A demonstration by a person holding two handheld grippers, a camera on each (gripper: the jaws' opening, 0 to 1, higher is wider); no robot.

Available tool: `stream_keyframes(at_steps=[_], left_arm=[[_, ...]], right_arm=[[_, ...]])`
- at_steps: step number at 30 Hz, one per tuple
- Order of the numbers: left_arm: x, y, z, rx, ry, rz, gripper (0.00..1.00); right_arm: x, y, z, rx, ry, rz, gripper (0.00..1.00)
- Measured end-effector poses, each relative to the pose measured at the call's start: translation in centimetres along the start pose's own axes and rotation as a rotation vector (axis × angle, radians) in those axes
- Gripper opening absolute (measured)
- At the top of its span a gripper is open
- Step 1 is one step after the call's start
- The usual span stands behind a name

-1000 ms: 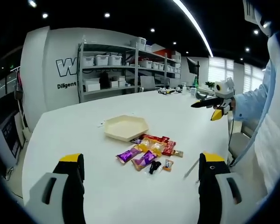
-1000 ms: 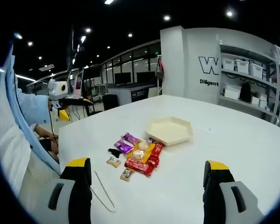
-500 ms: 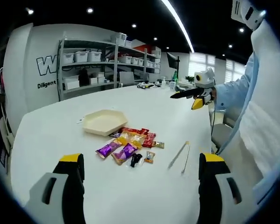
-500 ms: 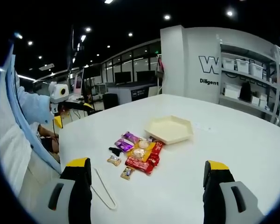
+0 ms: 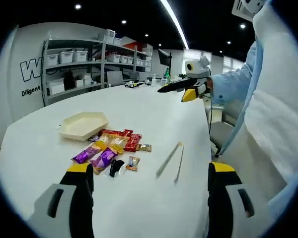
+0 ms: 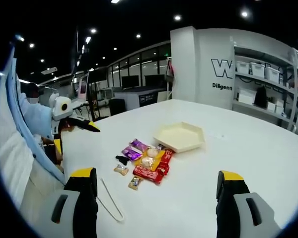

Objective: Place the target food into the container with the food tongs after gripping and lifting it, then release it inside without dropping or visibly crushing the food.

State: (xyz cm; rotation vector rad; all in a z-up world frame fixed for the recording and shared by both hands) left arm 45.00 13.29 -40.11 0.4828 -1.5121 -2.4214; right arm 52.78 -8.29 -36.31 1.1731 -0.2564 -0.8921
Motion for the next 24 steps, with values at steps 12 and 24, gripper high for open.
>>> stream_keyframes(at_steps=[12,24], left_arm=[[1.9,0.2,-1.3,0.027,-0.036,-0.037,0.66],[2.8,-0.5,-1.7,0.032,-0.069,-0.032,0.56]], right_arm=[[-0.2,0.0,0.0,0.001,0.002,0.005,1.00],[-0.7,-0.1,0.2,-0.004,0.009,0.008,1.00]])
Point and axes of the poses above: the point that each gripper's makers call its tool centre point, and the gripper's own axes: z roughly backward along the fingers, x roughly to its right, y roughly out of its top, the point moved 1 cm from there along z, roughly backward along the fingers, and after that the axes turned 14 degrees about -z, right-handed, at the moved point
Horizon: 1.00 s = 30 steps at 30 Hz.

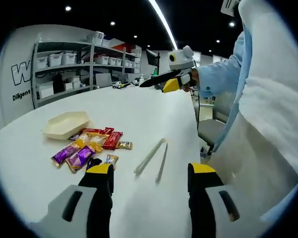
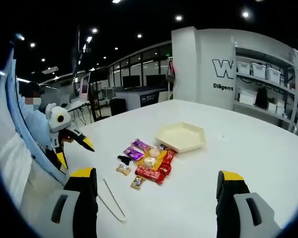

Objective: Place the target food into the container with the food tongs after gripping and lifting it, then release it inside without dropping or visibly crushing the food.

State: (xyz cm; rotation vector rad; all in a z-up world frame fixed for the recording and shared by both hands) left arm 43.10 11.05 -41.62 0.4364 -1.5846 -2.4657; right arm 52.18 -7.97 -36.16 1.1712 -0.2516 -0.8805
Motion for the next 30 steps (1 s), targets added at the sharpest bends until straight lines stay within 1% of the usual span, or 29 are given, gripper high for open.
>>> stream_keyframes(at_steps=[4,5,6,8,10,12,14,17,20,21,26,30], left_arm=[[0.2,-0.1,0.0,-0.003,-0.015,0.004,0.52],[0.8,-0.6,-0.2,-0.006,-0.018,0.007,0.51],[0.9,-0.7,-0.3,-0.003,-0.018,0.008,0.52],[1.0,-1.5,-0.5,-0.005,-0.022,0.016,0.49],[1.0,-1.8,-0.9,-0.001,-0.018,0.013,0.49],[1.3,-2.0,-1.5,-0.005,-0.023,0.018,0.46],[1.6,-2.2,-2.1,-0.011,-0.022,0.006,0.45],[1.9,-2.4,-2.7,-0.011,-0.025,0.010,0.43],[2.1,-2.7,-3.0,-0.013,-0.020,0.001,0.36],[2.2,-2.6,-3.2,-0.014,-0.023,0.000,0.35],[2.7,-3.3,-4.0,-0.041,-0.035,-0.029,0.33],[2.8,-4.1,-4.5,-0.053,-0.043,-0.036,0.29]], right_arm=[[-0.2,-0.1,0.2,-0.002,-0.002,0.000,1.00],[-0.2,-0.1,0.3,-0.002,-0.002,-0.001,1.00],[-0.2,-0.2,0.3,-0.003,-0.002,-0.002,1.00],[-0.2,-0.3,0.4,-0.007,-0.005,-0.002,1.00],[-0.3,-0.4,0.5,-0.009,-0.006,-0.003,1.00],[-0.3,-0.4,0.6,-0.011,-0.008,-0.001,1.00],[-0.3,-0.4,0.7,-0.012,-0.010,-0.001,1.00],[-0.2,-0.3,0.8,-0.012,-0.012,0.001,1.00],[-0.2,-0.1,0.9,-0.012,-0.014,0.004,1.00],[-0.1,-0.1,1.0,-0.011,-0.014,0.005,1.00],[-0.2,0.0,1.1,-0.014,-0.013,0.008,1.00],[-0.2,-0.1,1.1,-0.018,-0.010,0.008,1.00]])
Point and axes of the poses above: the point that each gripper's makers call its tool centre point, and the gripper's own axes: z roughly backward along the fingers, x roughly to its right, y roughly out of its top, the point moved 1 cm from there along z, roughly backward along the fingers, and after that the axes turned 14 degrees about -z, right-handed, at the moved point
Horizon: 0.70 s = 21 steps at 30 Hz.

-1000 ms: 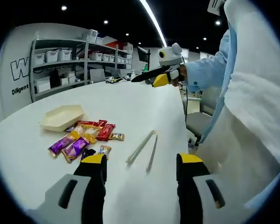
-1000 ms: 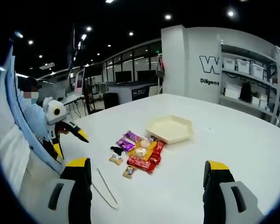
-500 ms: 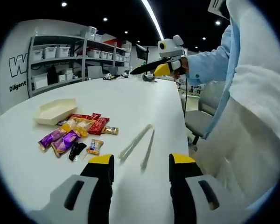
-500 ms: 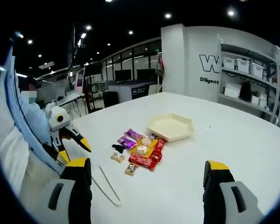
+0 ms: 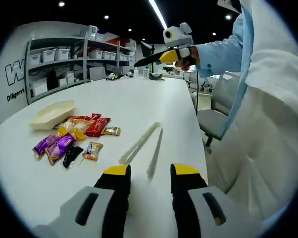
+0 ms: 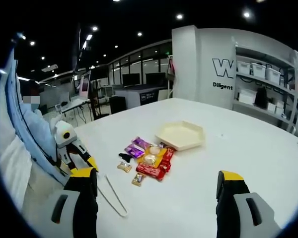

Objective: Place the target food into the container with the food tongs after gripping and lifting it, then release it inside without dropping or visibly crushing the food.

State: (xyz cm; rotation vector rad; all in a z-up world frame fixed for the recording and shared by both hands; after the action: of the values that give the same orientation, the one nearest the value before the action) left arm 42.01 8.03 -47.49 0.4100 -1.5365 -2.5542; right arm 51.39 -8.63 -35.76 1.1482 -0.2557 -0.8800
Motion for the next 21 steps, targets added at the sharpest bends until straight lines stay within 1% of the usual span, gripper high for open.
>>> stream_keyframes(at_steps=[3,5,8,9,12,15,16,21], left_arm=[[-0.1,-0.4,-0.2,-0.003,0.003,-0.006,0.27],[-0.4,-1.2,-0.3,-0.008,-0.001,0.001,0.25],[-0.3,-1.7,-0.6,-0.018,-0.008,-0.017,0.23],[-0.4,-1.9,-0.8,-0.025,-0.007,-0.030,0.23],[-0.4,-2.6,-1.0,-0.049,-0.011,-0.031,0.18],[-0.6,-2.5,-0.1,-0.055,-0.001,-0.038,0.18],[-0.7,-2.4,-0.1,-0.047,0.003,-0.046,0.18],[-1.2,-2.4,0.2,-0.057,0.014,-0.049,0.14]], right_arm=[[0.1,0.0,0.1,-0.002,0.000,0.000,1.00],[0.1,-0.1,0.1,-0.003,-0.001,0.002,1.00],[0.2,-0.1,0.3,-0.005,-0.001,0.002,1.00],[0.2,0.0,0.3,-0.005,-0.002,0.004,1.00],[0.2,0.0,0.4,-0.005,-0.002,0.004,1.00],[0.2,0.0,0.5,-0.006,-0.003,0.006,1.00],[0.2,0.0,0.5,-0.008,-0.003,0.007,1.00],[0.1,-0.1,0.6,-0.010,-0.003,0.007,1.00]])
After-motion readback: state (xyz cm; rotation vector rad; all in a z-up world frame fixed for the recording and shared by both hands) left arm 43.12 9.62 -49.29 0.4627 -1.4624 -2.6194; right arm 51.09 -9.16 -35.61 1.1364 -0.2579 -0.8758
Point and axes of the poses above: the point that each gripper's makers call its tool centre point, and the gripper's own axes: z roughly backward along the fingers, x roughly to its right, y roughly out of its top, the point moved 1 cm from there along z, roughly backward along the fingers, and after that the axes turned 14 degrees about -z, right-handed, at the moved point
